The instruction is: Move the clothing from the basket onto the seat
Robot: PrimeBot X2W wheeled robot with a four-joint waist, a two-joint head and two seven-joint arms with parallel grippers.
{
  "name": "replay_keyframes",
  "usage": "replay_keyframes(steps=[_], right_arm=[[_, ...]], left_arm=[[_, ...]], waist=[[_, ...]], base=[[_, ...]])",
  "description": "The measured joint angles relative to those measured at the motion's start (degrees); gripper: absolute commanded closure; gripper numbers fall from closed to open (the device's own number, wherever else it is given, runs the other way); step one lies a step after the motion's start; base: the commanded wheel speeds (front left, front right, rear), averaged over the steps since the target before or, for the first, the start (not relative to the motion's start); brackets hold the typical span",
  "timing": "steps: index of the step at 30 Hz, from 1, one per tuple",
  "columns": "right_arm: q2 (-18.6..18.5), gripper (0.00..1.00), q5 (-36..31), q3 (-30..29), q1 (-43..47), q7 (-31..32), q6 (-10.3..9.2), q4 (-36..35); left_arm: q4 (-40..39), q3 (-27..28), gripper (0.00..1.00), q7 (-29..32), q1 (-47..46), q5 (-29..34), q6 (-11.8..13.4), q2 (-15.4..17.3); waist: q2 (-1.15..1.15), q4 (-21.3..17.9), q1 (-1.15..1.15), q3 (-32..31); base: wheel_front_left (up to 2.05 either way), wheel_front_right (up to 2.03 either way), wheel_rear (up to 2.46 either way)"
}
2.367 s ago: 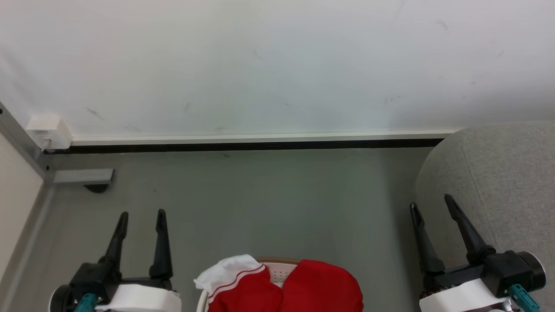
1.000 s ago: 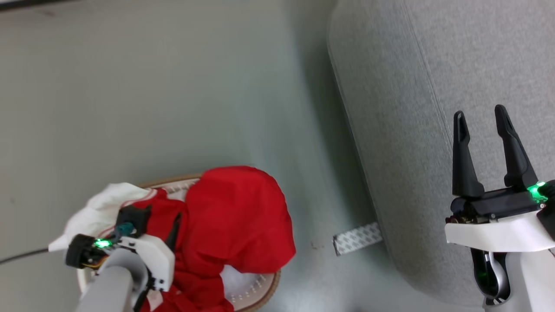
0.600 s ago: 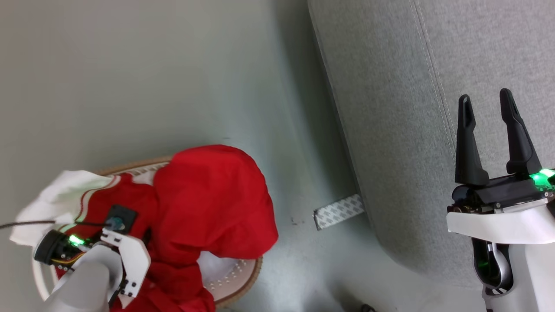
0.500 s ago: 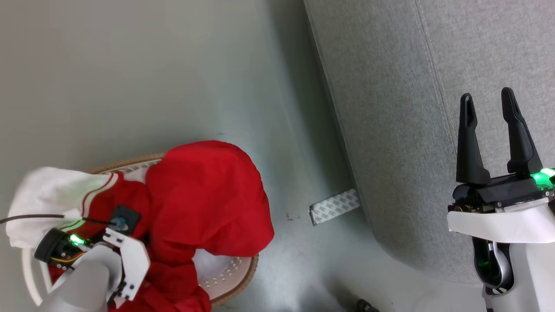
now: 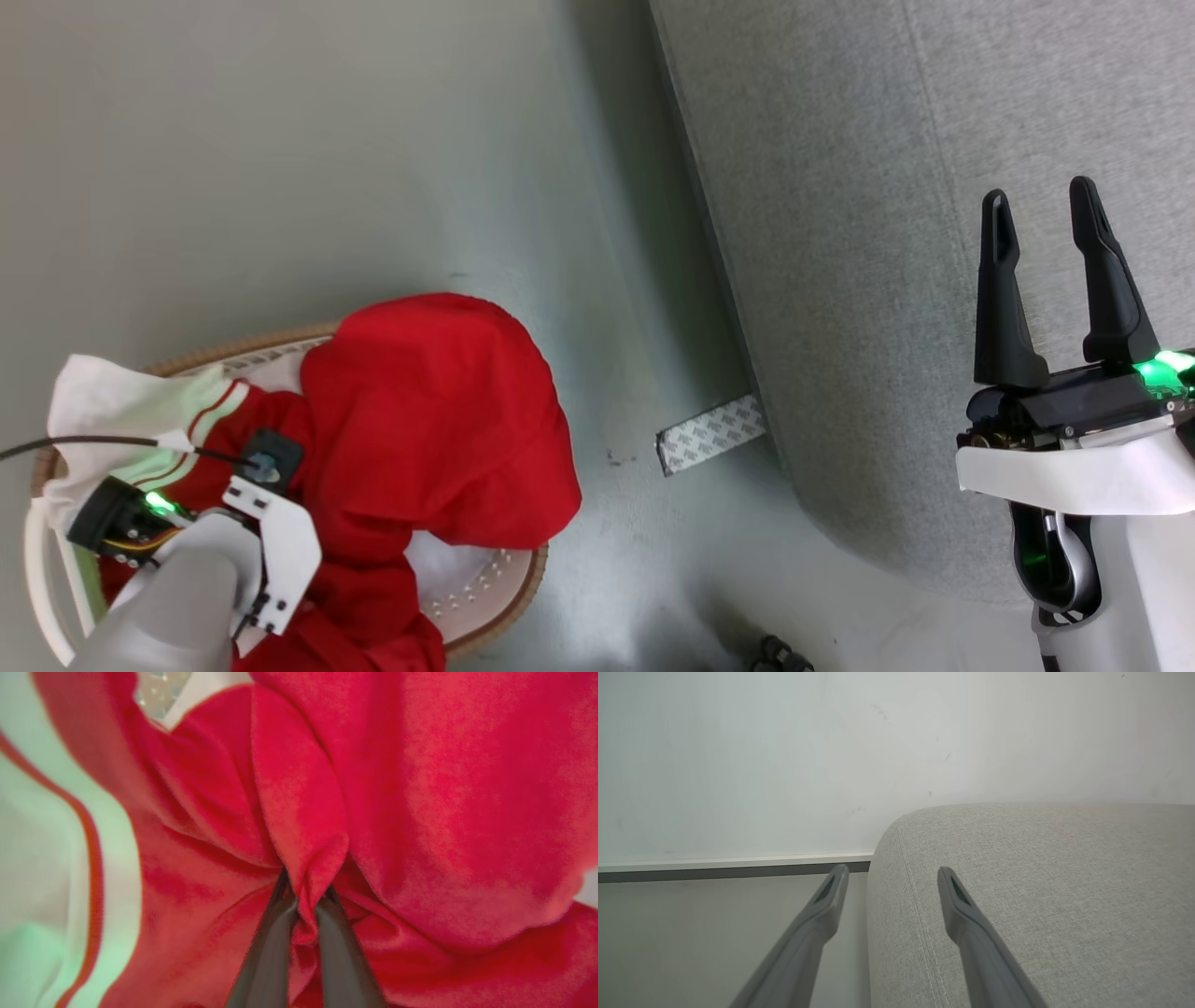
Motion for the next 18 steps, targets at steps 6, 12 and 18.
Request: replay_keyframes(steps=[6,12,18], right_arm=[[0.01,0.00,-0.98,-0.49,-0.18,0.00,0.00,0.83],[0.04,0.00,-3.88,-1.30,0.92,0.00,0.00,2.48],[0.09,0.00,-6.44,-1.07,2.38,0.00,0.00,3.64]], left_arm=[[0.19,0.59,1.00,-2.18,1.66,-2.31,0.00,-2.38],[0.21,3.25,1.00,-5.70,4.35,-6.77,0.10,-7.53],[-0.74,4.32,1.00,-8.62,6.85,-10.27,0.07,-11.13]], waist=[[0.00,0.85,0.00,-3.85],[0.00,3.51,-0.01,-10.80],[0.00,7.92,-0.01,-18.47]], base=[[0.00,0.00,0.00],[0.00,0.00,0.00],[0.00,0.00,0.00]])
